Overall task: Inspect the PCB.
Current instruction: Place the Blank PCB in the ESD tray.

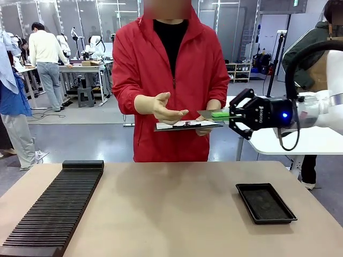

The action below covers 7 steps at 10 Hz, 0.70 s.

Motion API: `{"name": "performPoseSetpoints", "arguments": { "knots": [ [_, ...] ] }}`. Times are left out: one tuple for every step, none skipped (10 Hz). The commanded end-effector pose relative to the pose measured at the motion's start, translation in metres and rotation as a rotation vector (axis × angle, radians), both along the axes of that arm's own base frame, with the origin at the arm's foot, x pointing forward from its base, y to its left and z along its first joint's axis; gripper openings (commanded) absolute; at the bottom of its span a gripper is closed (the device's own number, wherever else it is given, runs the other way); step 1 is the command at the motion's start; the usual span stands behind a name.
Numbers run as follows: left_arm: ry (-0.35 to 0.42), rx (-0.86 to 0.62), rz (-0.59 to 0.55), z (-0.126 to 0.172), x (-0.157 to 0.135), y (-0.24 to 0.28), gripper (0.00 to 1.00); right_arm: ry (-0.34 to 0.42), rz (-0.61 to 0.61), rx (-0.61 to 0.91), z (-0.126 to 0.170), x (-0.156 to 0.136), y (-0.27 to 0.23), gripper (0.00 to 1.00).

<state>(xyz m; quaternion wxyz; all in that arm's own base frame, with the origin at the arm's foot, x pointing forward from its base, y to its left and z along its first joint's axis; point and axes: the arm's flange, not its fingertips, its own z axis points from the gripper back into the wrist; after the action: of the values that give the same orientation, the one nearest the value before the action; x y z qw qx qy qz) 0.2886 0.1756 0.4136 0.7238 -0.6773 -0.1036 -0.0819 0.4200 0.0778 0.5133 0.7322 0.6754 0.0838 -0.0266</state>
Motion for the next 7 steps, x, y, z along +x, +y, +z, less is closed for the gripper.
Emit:
{"name": "performPoseSetpoints", "arguments": {
  "knots": [
    [-0.009,0.007,-0.003,0.003,-0.001,0.000,1.00,-0.084,0.035,-0.012,-0.011,-0.014,-0.053,0.03],
    [-0.009,0.007,-0.003,0.003,-0.001,0.000,1.00,-0.139,0.026,-0.010,-0.019,-0.021,-0.084,0.03],
    [-0.009,0.007,-0.003,0.003,-0.001,0.000,1.00,-0.165,0.012,-0.022,-0.032,-0.030,-0.118,0.03],
    [-0.009,0.007,-0.003,0.003,-0.001,0.000,1.00,-0.180,0.003,-0.024,-0.043,-0.039,-0.147,0.03],
    [-0.009,0.007,-0.003,0.003,-0.001,0.000,1.00,-0.199,-0.018,-0.028,-0.054,-0.049,-0.175,0.03],
    [-0.009,0.007,-0.003,0.003,-0.001,0.000,1.00,-0.229,-0.028,0.000,-0.066,-0.061,-0.201,0.03],
    [-0.009,0.007,-0.003,0.003,-0.001,0.000,1.00,-0.251,-0.067,0.002,-0.080,-0.076,-0.225,0.03]
  ]
}}
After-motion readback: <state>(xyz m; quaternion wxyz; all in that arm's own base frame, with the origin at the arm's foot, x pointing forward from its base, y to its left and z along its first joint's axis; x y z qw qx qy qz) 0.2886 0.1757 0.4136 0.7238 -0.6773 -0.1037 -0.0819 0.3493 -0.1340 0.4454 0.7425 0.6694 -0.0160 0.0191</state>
